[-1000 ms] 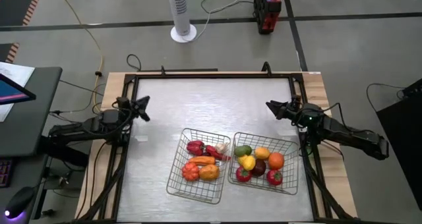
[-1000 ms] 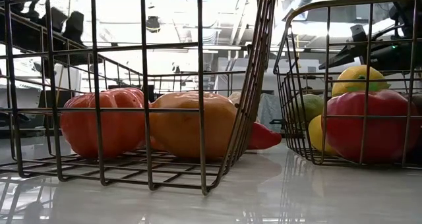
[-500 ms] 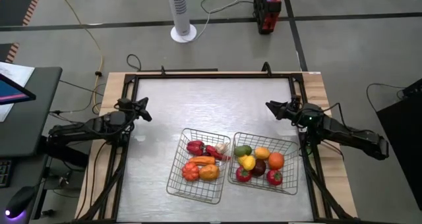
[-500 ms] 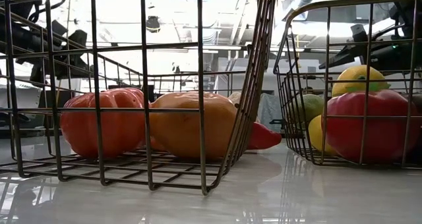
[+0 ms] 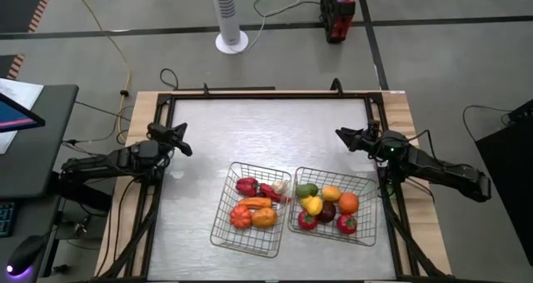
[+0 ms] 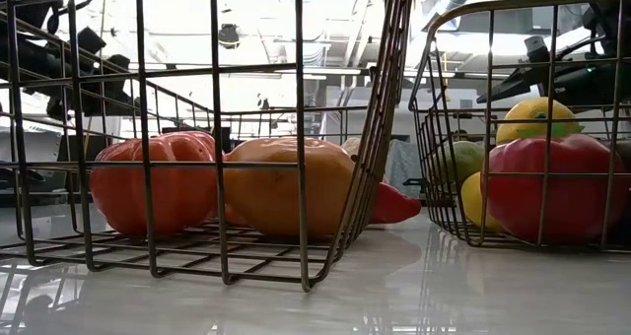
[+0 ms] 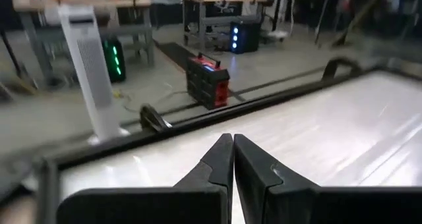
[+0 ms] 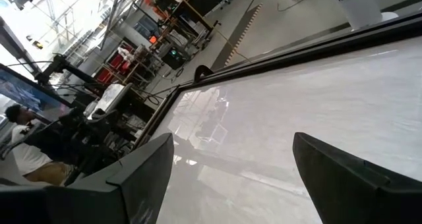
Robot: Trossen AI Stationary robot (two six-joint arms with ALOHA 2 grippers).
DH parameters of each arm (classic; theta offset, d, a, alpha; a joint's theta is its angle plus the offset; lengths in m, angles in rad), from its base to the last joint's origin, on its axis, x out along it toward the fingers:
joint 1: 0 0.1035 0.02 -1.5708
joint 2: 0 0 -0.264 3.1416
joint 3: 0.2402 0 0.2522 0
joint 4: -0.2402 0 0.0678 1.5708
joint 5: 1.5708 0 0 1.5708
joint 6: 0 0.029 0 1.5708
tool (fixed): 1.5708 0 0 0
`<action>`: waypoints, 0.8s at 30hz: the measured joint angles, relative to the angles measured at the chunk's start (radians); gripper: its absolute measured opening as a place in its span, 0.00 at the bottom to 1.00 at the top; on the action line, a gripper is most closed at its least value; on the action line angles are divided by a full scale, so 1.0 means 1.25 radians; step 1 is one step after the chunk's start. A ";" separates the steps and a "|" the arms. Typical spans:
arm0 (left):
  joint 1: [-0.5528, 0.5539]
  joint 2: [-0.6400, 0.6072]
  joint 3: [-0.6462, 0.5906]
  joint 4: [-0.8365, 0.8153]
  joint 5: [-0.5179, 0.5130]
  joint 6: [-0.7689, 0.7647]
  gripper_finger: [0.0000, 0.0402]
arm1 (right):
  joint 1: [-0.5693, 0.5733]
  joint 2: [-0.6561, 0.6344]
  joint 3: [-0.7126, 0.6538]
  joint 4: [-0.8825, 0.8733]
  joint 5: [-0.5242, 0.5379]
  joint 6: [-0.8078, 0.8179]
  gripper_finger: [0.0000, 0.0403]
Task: Sort produce into baskets
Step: Return to Home Position
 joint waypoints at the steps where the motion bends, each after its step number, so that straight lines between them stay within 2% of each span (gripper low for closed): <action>1: 0.000 0.000 0.000 0.000 0.000 0.046 0.00 | 0.000 0.000 0.000 0.000 0.000 0.000 0.84; 4: 0.000 0.000 0.000 -0.001 0.000 0.146 0.00 | 0.000 0.000 0.000 0.000 0.000 0.000 0.84; 8: 0.000 0.000 0.000 -0.001 0.000 0.205 0.00 | 0.000 0.000 0.000 0.000 0.000 0.000 0.84; 24: 0.000 0.000 -0.001 -0.002 0.000 0.208 0.00 | 0.000 0.000 0.000 0.000 -0.001 0.000 0.84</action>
